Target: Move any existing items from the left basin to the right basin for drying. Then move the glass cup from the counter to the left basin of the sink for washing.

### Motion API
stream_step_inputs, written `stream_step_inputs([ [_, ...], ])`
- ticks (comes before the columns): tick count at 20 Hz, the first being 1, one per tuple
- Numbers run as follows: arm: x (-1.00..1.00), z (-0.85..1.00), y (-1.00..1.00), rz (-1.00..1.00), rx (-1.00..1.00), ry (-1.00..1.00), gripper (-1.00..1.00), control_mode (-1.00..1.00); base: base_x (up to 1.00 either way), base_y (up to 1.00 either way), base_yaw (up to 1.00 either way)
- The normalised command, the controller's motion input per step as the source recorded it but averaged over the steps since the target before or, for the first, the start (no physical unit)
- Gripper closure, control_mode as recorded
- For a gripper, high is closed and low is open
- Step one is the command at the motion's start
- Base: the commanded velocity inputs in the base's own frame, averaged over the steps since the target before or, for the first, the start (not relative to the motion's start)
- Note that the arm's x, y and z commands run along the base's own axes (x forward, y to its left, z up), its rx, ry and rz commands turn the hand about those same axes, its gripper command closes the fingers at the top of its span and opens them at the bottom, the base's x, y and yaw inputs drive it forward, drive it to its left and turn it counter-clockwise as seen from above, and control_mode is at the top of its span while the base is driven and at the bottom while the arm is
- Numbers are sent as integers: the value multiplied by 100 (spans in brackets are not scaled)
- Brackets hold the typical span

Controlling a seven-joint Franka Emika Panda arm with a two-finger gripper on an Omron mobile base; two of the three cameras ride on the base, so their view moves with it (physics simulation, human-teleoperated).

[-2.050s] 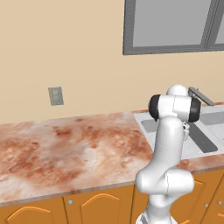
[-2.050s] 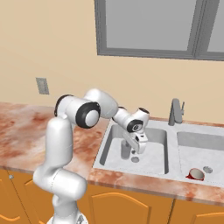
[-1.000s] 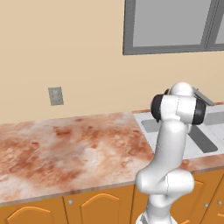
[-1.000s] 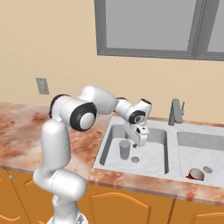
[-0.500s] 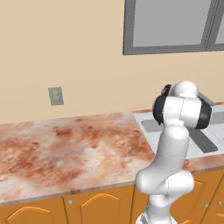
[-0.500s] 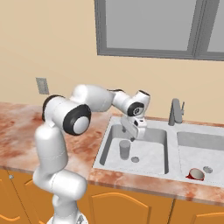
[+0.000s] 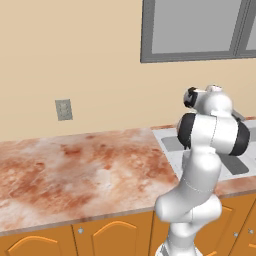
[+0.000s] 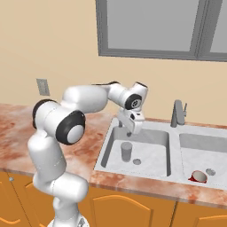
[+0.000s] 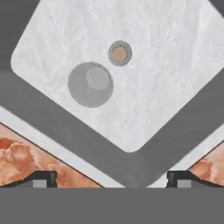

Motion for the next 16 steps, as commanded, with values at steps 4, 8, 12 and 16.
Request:
stream_step_inputs([
  [4,-23,48,28,0,0,2,-100,-100,0,0,0],
  [8,-25,42,32,0,0,2,-100,-100,0,0,0],
  [12,-28,37,37,0,0,2,-100,-100,0,0,0],
  [16,-35,35,38,0,0,2,-100,-100,0,0,0],
])
